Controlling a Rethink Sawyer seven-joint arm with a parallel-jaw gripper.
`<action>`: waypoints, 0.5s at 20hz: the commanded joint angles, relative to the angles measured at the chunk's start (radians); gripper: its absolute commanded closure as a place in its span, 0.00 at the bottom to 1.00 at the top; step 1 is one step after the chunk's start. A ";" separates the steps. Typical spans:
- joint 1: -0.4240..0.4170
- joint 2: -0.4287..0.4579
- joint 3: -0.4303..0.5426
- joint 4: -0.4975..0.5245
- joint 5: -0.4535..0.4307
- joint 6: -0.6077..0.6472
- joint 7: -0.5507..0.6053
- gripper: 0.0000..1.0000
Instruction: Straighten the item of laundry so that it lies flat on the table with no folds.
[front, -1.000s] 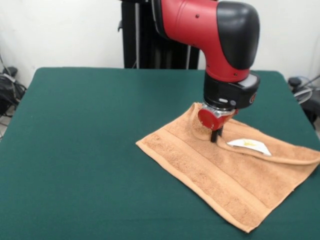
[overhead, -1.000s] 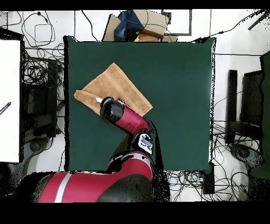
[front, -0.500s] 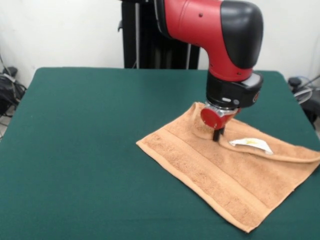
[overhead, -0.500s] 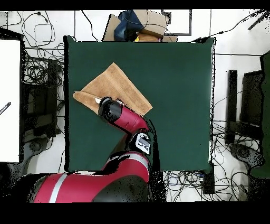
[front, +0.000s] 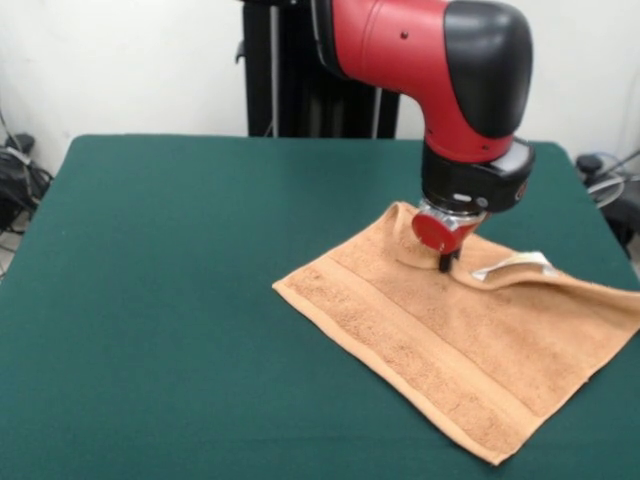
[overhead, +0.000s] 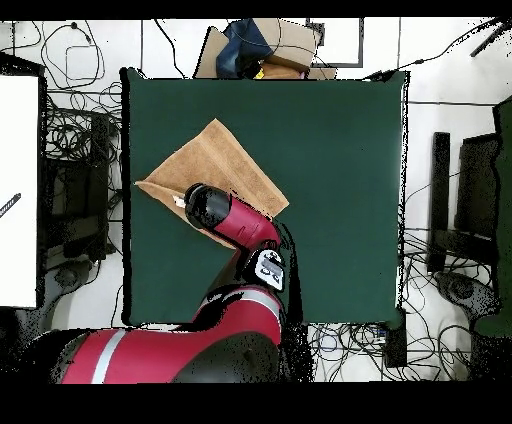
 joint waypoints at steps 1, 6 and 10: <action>0.003 0.012 0.015 -0.030 -0.019 0.119 0.048 1.00; -0.002 -0.006 0.018 -0.034 -0.016 0.160 0.055 1.00; -0.008 -0.014 0.018 -0.024 -0.013 0.174 0.056 1.00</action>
